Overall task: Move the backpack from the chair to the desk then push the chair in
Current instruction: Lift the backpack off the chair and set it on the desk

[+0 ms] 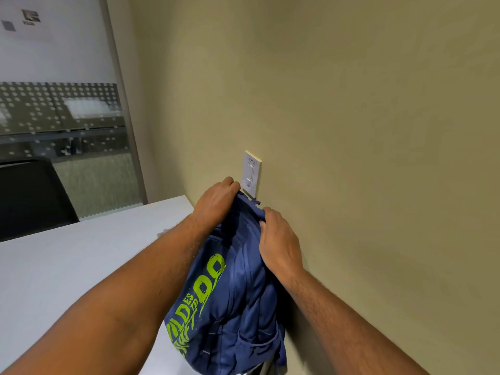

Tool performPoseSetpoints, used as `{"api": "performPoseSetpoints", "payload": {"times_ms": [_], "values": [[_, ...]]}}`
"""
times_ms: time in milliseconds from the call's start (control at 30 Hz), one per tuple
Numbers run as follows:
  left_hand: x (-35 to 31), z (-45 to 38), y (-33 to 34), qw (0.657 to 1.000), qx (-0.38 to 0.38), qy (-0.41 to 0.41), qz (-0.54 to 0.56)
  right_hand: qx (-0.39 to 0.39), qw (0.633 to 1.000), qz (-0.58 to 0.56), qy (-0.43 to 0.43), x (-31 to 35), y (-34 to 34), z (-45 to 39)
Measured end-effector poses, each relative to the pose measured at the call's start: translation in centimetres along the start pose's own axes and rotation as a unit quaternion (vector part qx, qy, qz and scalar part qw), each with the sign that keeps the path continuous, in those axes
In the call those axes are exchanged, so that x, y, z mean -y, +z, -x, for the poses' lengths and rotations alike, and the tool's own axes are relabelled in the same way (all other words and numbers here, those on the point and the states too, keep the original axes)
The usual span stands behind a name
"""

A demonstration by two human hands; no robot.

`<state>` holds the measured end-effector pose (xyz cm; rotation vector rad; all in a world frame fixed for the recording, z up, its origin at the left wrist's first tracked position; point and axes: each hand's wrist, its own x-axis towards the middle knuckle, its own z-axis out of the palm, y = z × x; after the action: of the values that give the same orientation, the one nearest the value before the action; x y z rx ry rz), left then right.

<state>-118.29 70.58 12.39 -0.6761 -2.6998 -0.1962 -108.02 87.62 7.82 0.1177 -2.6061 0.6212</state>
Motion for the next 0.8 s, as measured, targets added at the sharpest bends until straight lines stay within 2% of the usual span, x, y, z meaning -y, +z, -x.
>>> {"api": "performPoseSetpoints", "payload": {"times_ms": [133, 300, 467, 800], "values": [[0.4, 0.2, 1.4, 0.999, 0.043, 0.002, 0.030, 0.033, 0.998, 0.051, -0.003, -0.6, 0.8, 0.3], [0.7, 1.3, 2.7, 0.993, 0.119, -0.001, 0.012, 0.079, 0.994, 0.072, 0.012, -1.1, 1.4, 1.4], [1.5, 2.8, 2.4, 0.994, 0.104, -0.011, 0.025, 0.067, 0.993, 0.097, 0.018, -0.7, 1.4, 1.6], [2.5, 6.0, 0.0, 0.999, 0.022, -0.038, 0.018, 0.054, 0.991, 0.117, 0.021, 1.8, 1.2, 2.5]]}}
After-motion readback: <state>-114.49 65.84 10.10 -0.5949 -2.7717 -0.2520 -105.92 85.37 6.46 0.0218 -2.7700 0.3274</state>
